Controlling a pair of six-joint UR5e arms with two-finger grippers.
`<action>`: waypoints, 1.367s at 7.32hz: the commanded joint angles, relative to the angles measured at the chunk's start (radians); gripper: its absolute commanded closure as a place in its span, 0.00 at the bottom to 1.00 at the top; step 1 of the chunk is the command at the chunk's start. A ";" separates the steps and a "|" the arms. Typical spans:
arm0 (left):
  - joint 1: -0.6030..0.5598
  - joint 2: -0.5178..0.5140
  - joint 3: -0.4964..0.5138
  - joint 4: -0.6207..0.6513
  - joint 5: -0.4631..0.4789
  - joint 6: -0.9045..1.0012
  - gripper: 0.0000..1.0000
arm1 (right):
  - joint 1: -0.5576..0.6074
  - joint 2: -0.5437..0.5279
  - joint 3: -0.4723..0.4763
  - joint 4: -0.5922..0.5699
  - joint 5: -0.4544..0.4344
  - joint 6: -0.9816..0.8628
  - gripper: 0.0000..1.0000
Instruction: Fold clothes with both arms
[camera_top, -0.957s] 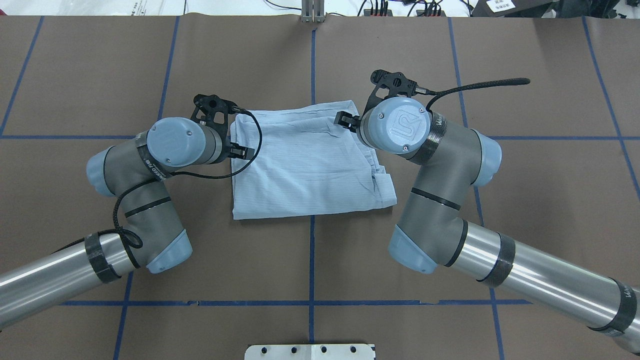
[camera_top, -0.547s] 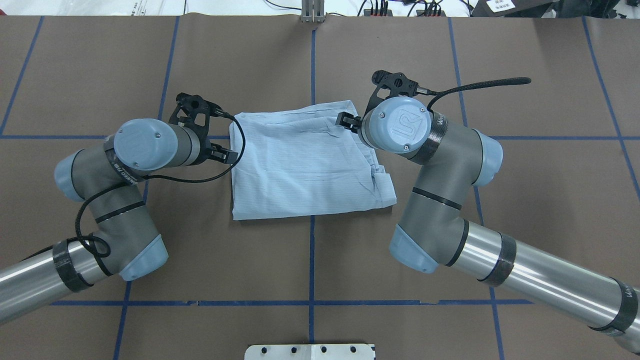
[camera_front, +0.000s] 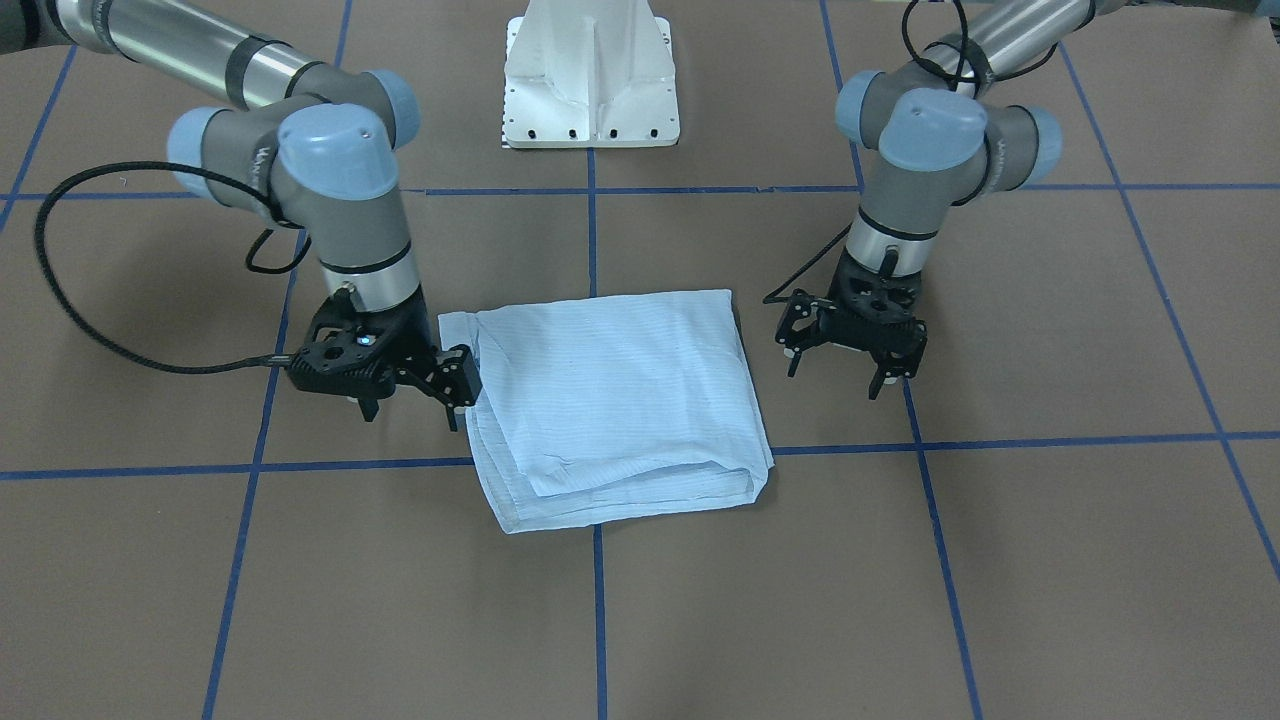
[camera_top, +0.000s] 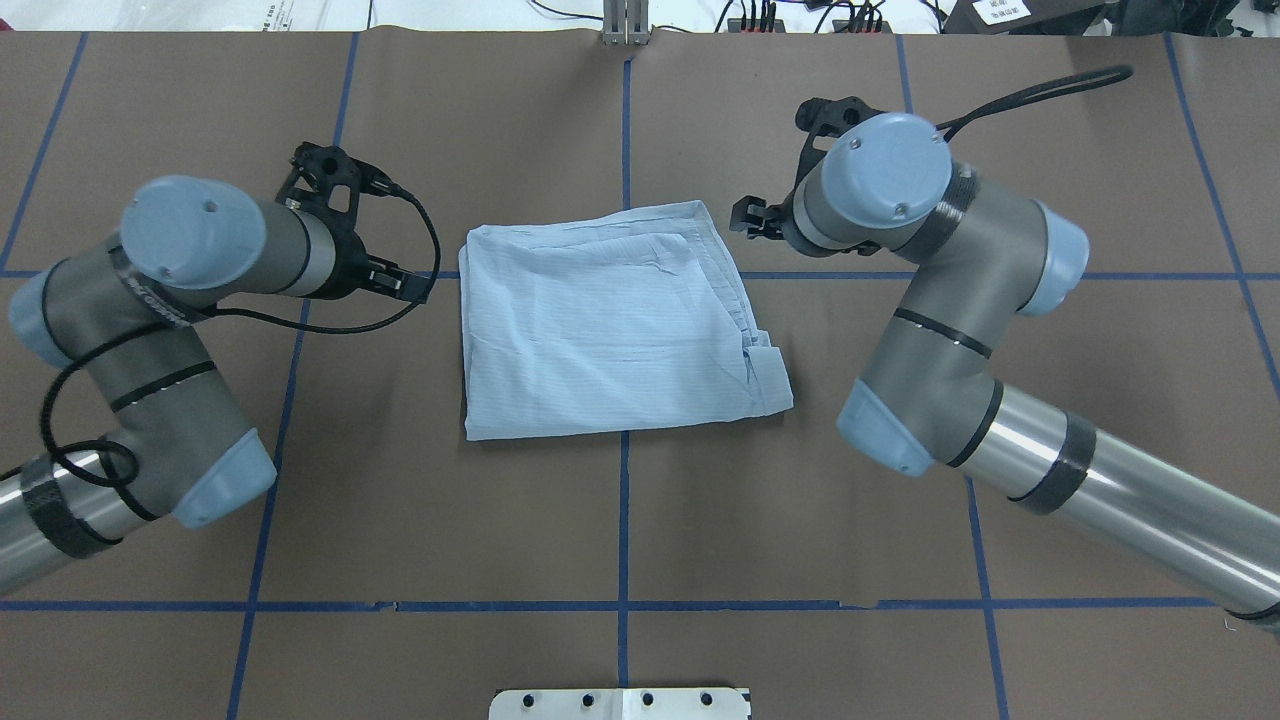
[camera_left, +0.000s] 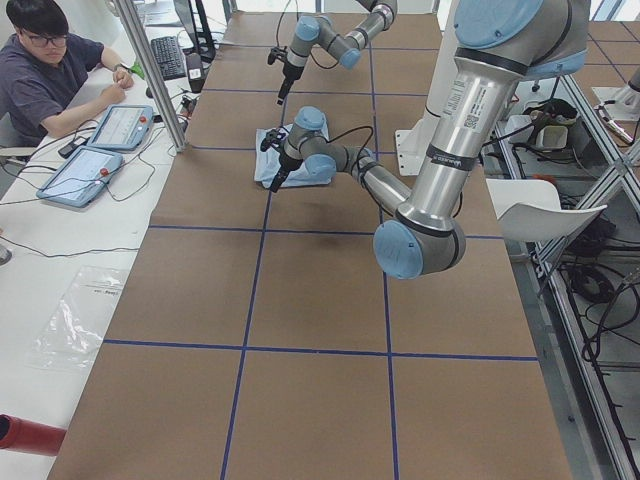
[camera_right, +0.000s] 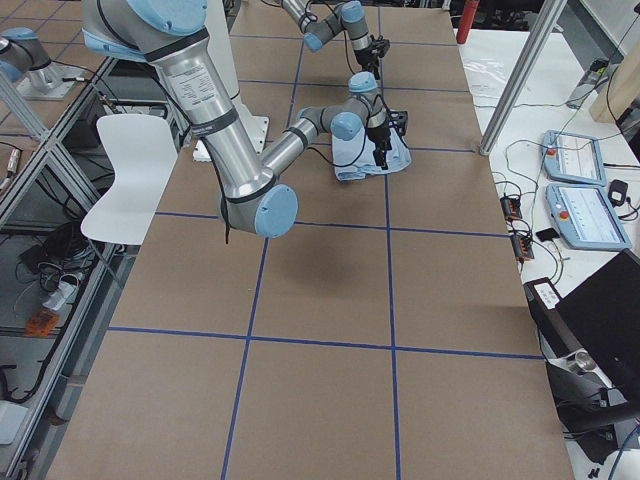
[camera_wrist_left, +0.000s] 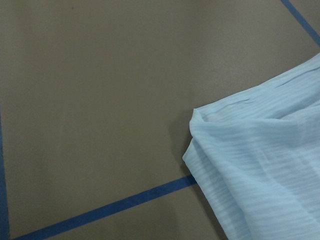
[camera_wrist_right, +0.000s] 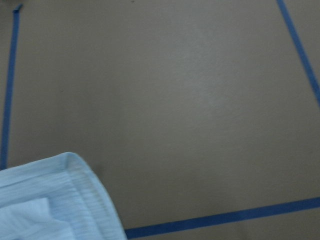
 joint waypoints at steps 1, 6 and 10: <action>-0.175 0.177 -0.133 0.001 -0.187 0.207 0.00 | 0.180 -0.171 0.062 -0.001 0.211 -0.337 0.00; -0.628 0.400 -0.044 0.168 -0.468 0.757 0.00 | 0.650 -0.544 0.051 -0.101 0.477 -1.200 0.00; -0.799 0.413 0.025 0.368 -0.503 0.838 0.00 | 0.856 -0.649 0.089 -0.209 0.570 -1.285 0.00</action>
